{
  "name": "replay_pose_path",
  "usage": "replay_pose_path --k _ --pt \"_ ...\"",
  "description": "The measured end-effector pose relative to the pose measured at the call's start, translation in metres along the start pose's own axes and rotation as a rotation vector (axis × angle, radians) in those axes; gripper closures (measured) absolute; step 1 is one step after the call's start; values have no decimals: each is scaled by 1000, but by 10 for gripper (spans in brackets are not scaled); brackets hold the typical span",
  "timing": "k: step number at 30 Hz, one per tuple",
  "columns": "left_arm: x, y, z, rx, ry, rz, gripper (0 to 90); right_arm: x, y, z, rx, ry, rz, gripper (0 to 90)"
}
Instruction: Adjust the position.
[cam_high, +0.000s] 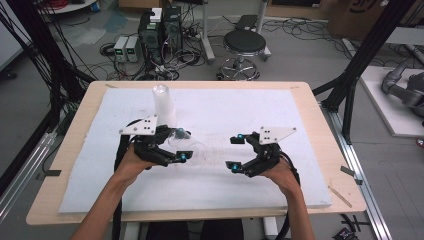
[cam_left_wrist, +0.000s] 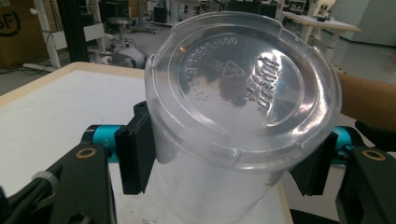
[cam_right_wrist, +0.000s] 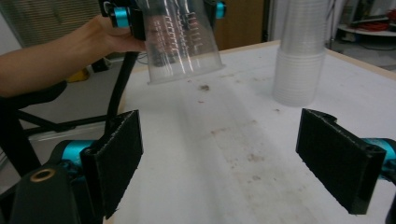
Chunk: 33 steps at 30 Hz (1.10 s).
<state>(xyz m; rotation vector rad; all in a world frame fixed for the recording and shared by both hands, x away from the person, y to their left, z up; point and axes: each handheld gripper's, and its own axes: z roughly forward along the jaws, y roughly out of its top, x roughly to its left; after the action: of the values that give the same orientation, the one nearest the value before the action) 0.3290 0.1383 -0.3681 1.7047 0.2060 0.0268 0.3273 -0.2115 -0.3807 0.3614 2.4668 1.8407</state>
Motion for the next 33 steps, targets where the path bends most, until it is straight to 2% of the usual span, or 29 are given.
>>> replay_pose_path --k 7,11,22,33 --pt "-3 0 8 4 -22 1 340 5 9 21 -16 70 -22 144" --pt "-4 0 12 3 -32 -1 340 7 11 30 -19 90 -36 143" --pt "-7 0 22 4 -54 -3 340 11 14 45 -39 112 -47 144" --pt "-7 1 27 -7 -68 -9 340 14 15 53 -34 127 -52 144"
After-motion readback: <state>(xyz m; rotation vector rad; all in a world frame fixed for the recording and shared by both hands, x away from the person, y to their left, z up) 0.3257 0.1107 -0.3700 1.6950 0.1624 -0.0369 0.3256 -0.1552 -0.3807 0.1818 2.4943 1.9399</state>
